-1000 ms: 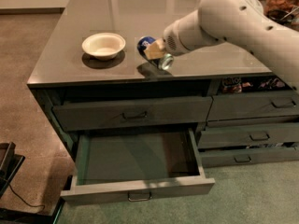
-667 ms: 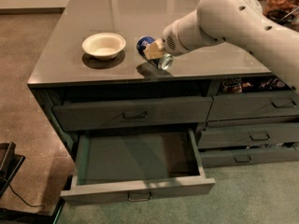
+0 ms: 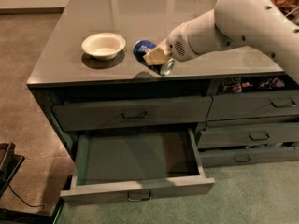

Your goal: Place pepsi can into middle drawer

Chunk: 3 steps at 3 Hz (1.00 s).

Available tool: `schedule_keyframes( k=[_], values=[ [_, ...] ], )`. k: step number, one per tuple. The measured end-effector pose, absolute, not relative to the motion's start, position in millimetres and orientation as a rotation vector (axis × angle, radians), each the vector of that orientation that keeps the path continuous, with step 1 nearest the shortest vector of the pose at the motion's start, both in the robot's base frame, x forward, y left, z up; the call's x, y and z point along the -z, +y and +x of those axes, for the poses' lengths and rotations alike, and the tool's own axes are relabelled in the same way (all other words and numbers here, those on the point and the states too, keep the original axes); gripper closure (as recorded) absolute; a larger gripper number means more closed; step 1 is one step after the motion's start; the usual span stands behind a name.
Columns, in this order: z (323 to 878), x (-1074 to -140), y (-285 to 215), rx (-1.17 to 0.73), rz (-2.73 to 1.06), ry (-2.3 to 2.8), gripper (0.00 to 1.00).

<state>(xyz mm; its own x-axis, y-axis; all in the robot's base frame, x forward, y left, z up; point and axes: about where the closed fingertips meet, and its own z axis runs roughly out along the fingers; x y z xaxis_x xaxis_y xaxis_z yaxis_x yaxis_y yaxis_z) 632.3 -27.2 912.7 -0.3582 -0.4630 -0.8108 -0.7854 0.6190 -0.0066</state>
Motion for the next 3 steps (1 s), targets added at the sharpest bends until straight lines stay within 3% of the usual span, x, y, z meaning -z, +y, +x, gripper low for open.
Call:
schedule_keyframes(
  k=[2, 3],
  values=[
    [527, -944, -26, -0.741, -1.194, 1.910, 1.00],
    [520, -944, -26, -0.766, -1.200, 1.913, 1.00]
  ],
)
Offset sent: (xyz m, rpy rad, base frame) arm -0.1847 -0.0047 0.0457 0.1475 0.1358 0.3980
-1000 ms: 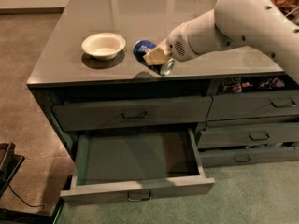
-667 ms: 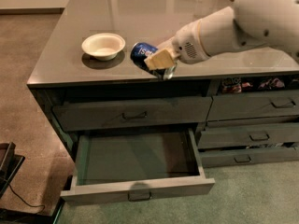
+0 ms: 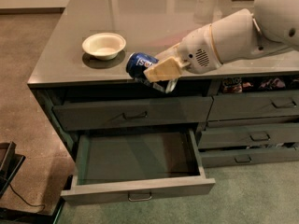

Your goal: Place pepsi can into middle drawer

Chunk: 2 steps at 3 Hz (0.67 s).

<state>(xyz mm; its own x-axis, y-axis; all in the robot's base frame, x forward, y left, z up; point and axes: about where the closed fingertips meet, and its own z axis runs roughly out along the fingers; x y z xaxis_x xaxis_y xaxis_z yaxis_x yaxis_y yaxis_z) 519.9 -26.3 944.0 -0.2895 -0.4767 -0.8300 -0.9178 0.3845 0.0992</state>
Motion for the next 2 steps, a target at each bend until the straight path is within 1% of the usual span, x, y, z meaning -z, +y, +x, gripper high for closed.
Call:
schedule_keyframes(
  k=[1, 2],
  values=[
    [516, -931, -24, -0.757, -1.250, 1.918, 1.00],
    [501, -889, -19, -0.779, -1.307, 1.894, 1.00]
  ],
)
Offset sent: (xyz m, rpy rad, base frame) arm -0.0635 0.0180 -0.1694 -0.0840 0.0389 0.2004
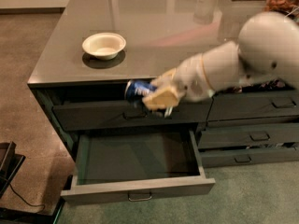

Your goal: Place pepsi can into middle drawer

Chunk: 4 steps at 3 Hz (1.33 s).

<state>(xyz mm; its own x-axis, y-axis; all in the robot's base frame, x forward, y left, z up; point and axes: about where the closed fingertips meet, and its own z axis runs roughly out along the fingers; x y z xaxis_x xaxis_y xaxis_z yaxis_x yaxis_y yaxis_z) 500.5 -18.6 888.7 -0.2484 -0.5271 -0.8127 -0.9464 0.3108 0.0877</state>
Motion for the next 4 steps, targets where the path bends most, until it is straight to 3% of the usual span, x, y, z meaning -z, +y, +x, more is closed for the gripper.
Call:
schedule_keyframes(
  k=[2, 4],
  values=[
    [438, -725, 21, -0.769, -1.583, 1.867, 1.00],
    [440, -710, 25, -0.727, -1.608, 1.850, 1.00]
  ],
)
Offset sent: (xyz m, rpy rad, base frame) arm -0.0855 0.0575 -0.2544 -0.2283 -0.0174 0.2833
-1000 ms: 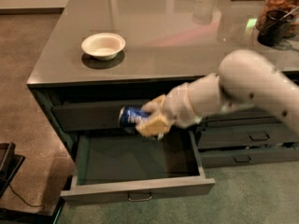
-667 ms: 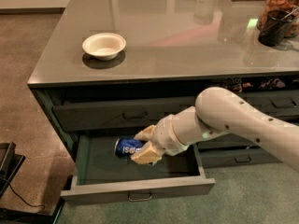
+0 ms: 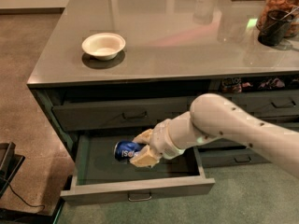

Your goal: Place pepsi can into middle drawer

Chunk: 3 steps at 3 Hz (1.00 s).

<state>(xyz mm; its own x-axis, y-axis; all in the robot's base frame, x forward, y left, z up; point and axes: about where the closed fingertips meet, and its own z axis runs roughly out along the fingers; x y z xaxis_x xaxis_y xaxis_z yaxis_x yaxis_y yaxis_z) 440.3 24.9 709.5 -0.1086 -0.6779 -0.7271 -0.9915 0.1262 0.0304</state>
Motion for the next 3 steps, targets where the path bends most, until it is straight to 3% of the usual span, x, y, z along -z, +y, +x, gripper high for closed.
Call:
schedule_keyframes(
  k=[2, 3],
  values=[
    [484, -626, 65, -0.558, -1.700, 1.701, 1.00],
    [482, -626, 64, -0.563, -1.701, 1.705, 1.00]
  ],
)
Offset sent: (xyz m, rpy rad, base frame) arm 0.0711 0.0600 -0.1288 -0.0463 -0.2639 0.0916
